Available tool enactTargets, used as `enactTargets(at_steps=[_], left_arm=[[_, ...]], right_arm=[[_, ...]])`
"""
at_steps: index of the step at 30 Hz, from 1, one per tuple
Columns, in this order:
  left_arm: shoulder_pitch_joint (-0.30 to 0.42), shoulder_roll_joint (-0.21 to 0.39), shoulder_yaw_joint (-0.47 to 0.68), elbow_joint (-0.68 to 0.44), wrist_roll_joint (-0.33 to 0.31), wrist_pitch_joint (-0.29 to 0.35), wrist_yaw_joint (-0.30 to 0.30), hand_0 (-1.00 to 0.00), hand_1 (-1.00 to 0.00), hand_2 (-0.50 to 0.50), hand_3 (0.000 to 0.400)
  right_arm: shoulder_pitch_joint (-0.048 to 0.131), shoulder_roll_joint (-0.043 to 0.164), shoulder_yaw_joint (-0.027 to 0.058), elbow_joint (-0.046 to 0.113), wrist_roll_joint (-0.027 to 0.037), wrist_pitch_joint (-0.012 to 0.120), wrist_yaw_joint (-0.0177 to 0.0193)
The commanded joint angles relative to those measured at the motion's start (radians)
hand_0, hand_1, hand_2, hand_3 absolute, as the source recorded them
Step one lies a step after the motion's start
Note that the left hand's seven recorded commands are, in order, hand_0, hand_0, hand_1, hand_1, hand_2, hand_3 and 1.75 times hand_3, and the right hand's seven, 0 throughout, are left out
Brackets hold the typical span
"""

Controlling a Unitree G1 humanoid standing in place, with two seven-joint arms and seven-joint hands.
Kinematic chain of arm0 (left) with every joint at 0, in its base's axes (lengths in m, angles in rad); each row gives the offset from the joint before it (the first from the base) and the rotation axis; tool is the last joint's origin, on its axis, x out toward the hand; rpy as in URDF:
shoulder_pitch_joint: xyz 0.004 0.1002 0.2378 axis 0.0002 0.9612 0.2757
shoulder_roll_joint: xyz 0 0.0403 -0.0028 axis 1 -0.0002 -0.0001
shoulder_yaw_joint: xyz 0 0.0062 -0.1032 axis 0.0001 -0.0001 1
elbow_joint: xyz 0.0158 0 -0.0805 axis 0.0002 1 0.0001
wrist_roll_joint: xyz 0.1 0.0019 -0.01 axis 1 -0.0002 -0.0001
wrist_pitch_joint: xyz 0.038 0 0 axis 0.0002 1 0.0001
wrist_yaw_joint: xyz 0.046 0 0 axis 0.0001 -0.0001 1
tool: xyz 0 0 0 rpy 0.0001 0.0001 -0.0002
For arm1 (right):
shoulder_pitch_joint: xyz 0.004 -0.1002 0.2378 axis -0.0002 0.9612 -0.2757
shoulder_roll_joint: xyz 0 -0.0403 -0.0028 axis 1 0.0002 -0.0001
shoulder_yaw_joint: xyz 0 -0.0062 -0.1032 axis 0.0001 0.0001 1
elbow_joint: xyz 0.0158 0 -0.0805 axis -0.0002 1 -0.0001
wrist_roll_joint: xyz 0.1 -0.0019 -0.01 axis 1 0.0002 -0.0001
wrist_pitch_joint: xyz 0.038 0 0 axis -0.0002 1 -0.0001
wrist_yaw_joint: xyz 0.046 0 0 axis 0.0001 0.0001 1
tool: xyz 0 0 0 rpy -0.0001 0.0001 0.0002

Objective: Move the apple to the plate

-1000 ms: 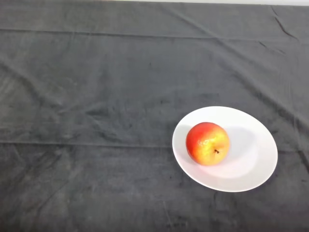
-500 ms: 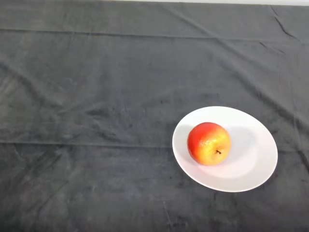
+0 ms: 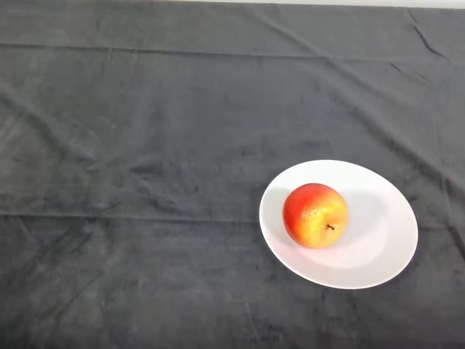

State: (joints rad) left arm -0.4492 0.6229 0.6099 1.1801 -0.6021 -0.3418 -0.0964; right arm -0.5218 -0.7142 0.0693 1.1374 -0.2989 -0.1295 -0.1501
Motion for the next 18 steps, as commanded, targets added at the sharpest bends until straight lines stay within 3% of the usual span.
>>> enactTargets(at_steps=[1,18], left_arm=[[-0.016,0.04,0.014,-0.008,0.029,0.014,0.006,0.0,0.0,0.0,0.0],[-0.013,0.036,0.022,-0.014,0.049,0.021,0.006,0.0,0.0,0.0,0.0]], right_arm=[[0.075,0.046,0.0246,0.037,-0.022,0.01,0.0141],[0.076,0.046,0.0245,0.036,-0.0217,0.011,0.0142]])
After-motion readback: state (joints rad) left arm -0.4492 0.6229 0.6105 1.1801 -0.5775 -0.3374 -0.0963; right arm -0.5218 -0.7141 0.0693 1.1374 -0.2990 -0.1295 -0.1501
